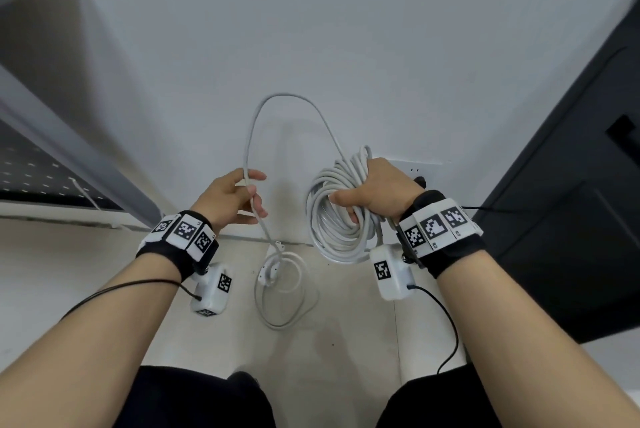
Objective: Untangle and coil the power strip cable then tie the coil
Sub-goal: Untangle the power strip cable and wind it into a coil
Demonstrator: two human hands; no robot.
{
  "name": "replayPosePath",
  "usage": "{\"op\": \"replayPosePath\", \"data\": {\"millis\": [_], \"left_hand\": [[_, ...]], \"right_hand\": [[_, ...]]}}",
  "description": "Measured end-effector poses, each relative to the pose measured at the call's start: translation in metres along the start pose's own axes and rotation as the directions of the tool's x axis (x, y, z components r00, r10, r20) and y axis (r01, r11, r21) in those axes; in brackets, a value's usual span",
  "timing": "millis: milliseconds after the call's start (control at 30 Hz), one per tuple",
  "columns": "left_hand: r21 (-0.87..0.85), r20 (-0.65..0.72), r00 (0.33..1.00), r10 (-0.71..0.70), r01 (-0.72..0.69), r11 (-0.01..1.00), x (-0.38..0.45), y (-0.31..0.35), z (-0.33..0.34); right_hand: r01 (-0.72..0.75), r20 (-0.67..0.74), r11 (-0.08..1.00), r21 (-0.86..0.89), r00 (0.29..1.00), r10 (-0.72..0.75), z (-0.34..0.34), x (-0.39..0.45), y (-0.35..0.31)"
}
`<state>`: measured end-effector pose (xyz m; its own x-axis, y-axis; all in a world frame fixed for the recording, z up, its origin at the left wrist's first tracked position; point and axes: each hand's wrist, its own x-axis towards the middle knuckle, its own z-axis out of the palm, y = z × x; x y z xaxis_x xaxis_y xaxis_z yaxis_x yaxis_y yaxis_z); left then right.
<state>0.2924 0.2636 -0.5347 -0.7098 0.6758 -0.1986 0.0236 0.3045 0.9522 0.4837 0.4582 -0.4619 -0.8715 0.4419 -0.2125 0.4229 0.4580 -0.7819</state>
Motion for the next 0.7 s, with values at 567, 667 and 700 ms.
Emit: {"op": "replayPosePath", "data": {"millis": [567,667,700], "left_hand": [[0.701,0.349,0.935,-0.069,-0.212,0.681,-0.016,0.031,0.029],[0.643,0.416,0.909,-0.01,-0.286,0.711,-0.025,0.05,0.042],[0.621,0.442,0.897,-0.005,-0.302,0.723,-0.027,0.056,0.045]], "right_hand": [[-0.018,-0.177,0.986,0.168,0.983,0.048,0.006,0.01,0.011],[-0.029,-0.181,0.988,0.149,0.982,0.057,0.011,0.01,0.011],[-0.027,-0.178,0.99,0.139,0.983,0.051,0.013,0.01,0.01]]}}
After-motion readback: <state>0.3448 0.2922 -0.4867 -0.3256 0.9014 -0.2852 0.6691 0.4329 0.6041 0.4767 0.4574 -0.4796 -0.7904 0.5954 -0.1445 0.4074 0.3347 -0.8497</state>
